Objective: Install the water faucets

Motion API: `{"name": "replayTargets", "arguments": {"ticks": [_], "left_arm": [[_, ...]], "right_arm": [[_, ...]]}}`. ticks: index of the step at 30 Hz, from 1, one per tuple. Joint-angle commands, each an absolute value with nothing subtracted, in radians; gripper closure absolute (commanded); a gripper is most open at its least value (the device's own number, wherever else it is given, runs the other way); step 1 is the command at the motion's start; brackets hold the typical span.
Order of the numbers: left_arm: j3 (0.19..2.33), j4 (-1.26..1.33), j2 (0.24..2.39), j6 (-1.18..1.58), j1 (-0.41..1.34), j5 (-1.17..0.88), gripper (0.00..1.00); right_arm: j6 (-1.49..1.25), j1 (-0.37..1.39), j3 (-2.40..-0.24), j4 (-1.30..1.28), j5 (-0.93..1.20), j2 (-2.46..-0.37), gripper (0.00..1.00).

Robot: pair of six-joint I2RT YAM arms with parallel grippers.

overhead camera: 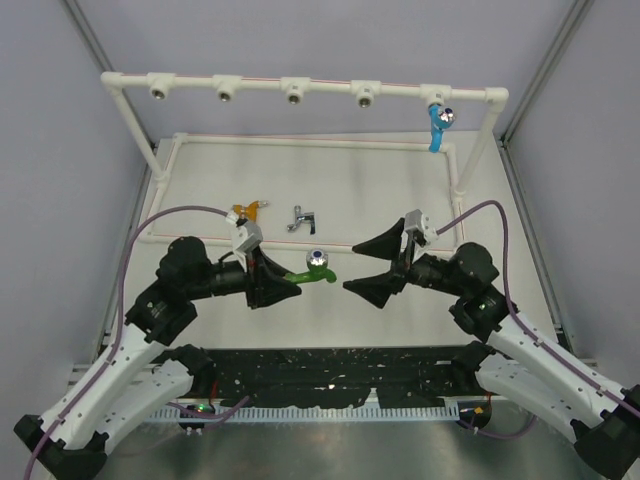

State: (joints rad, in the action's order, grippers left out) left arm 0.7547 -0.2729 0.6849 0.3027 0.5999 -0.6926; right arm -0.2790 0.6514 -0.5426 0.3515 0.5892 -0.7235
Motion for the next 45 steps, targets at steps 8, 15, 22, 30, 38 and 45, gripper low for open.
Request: {"name": "replayTargets", "arguments": {"ticks": [8,15,22,30,38,45], "left_arm": [[0.761,-0.006,0.695,0.420,0.606,-0.885,1.00],[0.747,0.094,0.710,0.451,0.626,-0.896,1.00],[0.747,0.098,0.712,0.445,0.627,-0.890,1.00],[0.752,0.071,0.713,0.422,0.629,-0.891,1.00],[0.764,0.032,0.719,0.396,0.627,-0.884,1.00],[0.784,-0.021,0.724,0.365,0.629,-0.867,1.00]], "right_arm": [[-0.213,0.718,-0.664,0.446,0.822,-0.794,0.05],[-0.175,0.775,-0.758,0.448,0.851,-0.888,0.18],[-0.184,0.796,-0.773,0.457,0.842,-0.925,0.27],[-0.204,0.804,-0.793,0.446,0.833,-0.940,0.41],[-0.226,0.813,-0.814,0.443,0.830,-0.965,0.47],[-0.230,0.816,-0.816,0.427,0.819,-0.980,0.75]]}}
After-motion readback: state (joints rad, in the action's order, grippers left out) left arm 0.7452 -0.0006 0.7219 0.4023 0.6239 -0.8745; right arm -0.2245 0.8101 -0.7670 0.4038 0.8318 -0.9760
